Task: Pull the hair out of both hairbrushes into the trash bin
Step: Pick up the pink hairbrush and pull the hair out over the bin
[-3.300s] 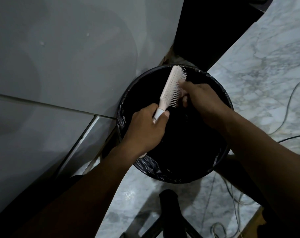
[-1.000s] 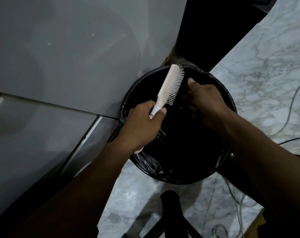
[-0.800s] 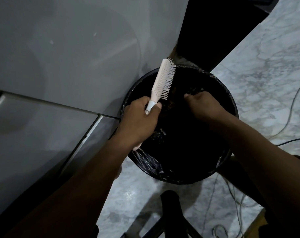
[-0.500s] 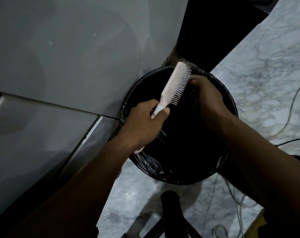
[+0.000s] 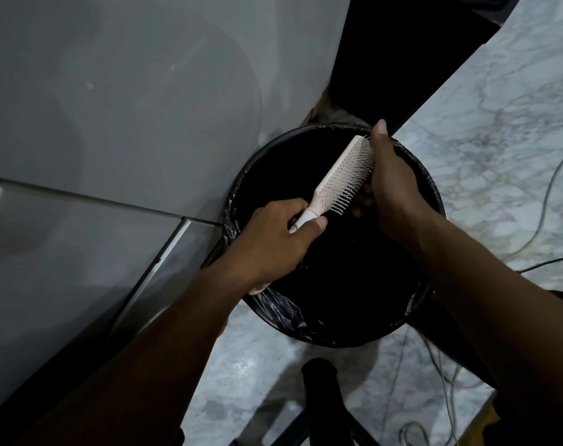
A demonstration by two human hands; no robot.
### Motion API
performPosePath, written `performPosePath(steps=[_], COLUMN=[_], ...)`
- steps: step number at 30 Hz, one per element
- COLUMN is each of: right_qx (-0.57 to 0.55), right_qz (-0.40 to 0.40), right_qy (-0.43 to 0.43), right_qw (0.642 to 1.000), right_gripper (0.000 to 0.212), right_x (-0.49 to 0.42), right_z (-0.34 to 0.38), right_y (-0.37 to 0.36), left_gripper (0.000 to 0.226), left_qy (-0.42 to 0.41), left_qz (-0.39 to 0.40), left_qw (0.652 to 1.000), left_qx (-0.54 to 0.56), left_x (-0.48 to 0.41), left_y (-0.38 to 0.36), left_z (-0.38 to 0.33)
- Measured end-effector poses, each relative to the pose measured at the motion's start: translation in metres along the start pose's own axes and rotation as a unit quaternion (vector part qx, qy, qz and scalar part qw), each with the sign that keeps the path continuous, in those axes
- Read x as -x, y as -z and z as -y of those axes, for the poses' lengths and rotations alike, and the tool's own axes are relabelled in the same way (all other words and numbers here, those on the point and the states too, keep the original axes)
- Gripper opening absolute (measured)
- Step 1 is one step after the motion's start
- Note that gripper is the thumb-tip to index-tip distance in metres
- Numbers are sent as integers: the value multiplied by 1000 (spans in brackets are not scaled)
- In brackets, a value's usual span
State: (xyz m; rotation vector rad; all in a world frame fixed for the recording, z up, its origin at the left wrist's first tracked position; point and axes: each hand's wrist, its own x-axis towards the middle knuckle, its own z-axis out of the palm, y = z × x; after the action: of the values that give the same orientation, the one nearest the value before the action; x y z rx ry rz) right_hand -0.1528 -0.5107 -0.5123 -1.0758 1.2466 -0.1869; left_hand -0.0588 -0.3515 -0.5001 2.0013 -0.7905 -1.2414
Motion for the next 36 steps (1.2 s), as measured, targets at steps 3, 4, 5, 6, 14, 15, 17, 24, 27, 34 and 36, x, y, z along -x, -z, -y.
performPosePath(steps=[3,4,5,6,14,15,17,24,27,34,36], right_qx=[1,5,14,25,131,143,86,-196,-156,-155,-120], right_qz=[-24,-30,-34,-36,-49,-62,-53,78,154,147,113], right_qy=[-10,-11,-14,-15,5,4,-7,0,-14,0,-18], right_qw=[1000,999,999,999,990,988,995,978,976,977,986], right_gripper=[59,61,63,65,53,46,35,94,112,102,83], right_x=[1,1,0,0,-15,-17,-21,-18,-7,-5,-3], right_z=[3,3,1,0,-15,-18,-21,0,3,-1,-1], right_y=[1,1,2,2,4,5,8,6,8,3,6], left_gripper=[22,23,24,26,25,23,22,19,20,19,20], left_qy=[2,1,-1,-1,12,10,7,0,-4,10,16], left_qz=[3,2,-3,-12,-66,-60,-43,78,99,67,49], left_qw=[1000,1000,1000,1000,996,997,998,993,987,990,990], left_qx=[1,-2,-6,-6,51,53,54,93,128,123,128], left_x=[0,-1,-1,-2,-6,-5,-4,2,3,1,0], left_y=[0,1,1,2,12,12,12,11,12,15,16], left_z=[0,0,0,0,-4,-5,-7,-13,-13,-14,-14])
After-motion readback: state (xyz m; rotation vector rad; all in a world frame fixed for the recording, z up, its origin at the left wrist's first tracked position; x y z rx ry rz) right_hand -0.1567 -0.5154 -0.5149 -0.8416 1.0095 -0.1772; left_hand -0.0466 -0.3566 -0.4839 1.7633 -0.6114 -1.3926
